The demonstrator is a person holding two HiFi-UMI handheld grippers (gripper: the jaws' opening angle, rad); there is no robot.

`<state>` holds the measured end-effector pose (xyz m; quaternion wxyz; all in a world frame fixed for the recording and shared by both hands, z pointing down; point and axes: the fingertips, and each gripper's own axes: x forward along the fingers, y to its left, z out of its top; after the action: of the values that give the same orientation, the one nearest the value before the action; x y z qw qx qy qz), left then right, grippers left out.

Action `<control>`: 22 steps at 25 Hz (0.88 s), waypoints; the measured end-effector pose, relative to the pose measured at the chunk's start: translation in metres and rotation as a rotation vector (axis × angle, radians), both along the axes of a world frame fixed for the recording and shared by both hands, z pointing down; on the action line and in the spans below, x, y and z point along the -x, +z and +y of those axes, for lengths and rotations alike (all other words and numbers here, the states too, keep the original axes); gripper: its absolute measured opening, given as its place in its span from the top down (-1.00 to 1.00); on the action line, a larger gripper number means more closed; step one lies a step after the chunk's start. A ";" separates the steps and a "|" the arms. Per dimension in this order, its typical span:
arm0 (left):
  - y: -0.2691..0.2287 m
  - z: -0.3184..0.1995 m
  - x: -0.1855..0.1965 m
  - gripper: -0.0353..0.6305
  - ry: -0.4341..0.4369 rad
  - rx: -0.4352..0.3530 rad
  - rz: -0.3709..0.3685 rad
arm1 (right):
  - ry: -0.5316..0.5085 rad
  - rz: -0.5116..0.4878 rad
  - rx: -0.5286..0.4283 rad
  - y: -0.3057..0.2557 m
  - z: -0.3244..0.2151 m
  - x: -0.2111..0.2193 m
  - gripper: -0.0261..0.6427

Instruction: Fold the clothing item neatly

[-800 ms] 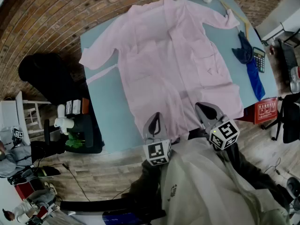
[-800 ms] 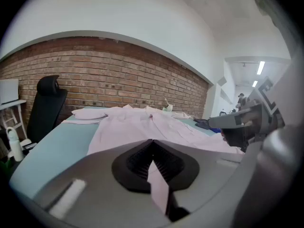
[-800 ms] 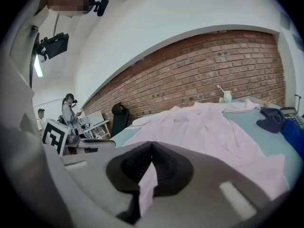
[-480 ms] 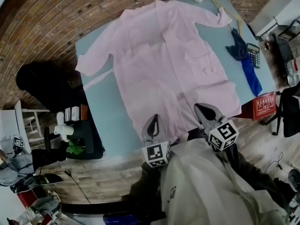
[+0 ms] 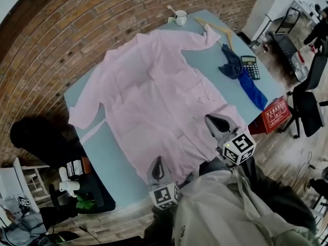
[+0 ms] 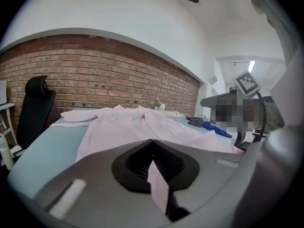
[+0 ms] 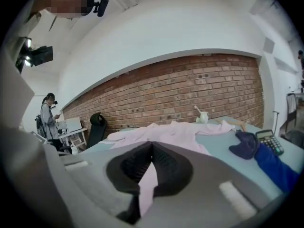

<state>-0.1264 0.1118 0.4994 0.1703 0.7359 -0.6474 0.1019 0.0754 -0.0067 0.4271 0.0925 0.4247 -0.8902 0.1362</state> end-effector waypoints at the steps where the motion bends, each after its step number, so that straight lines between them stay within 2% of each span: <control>1: -0.002 -0.006 -0.004 0.87 -0.004 -0.002 0.000 | 0.007 0.026 -0.007 -0.002 -0.010 -0.007 0.92; 5: -0.013 -0.045 -0.019 0.87 -0.037 -0.024 0.010 | -0.004 0.104 -0.019 0.003 -0.042 -0.026 0.92; 13: -0.031 -0.147 -0.060 0.87 -0.097 -0.075 0.040 | -0.042 0.127 -0.006 0.022 -0.116 -0.056 0.92; 16: -0.025 -0.171 -0.072 0.87 -0.111 -0.065 0.053 | -0.016 0.174 -0.058 0.031 -0.171 -0.080 0.92; 19: -0.016 -0.185 -0.087 0.87 -0.101 -0.044 0.059 | 0.012 0.289 -0.137 0.039 -0.243 -0.108 0.92; 22: -0.006 -0.196 -0.097 0.87 -0.112 -0.022 0.062 | 0.044 0.334 -0.132 0.046 -0.307 -0.125 0.92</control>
<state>-0.0289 -0.0838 0.4937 0.1876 0.7030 -0.6831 0.0622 0.2004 -0.3133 0.4729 0.2080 0.4657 -0.8601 0.0072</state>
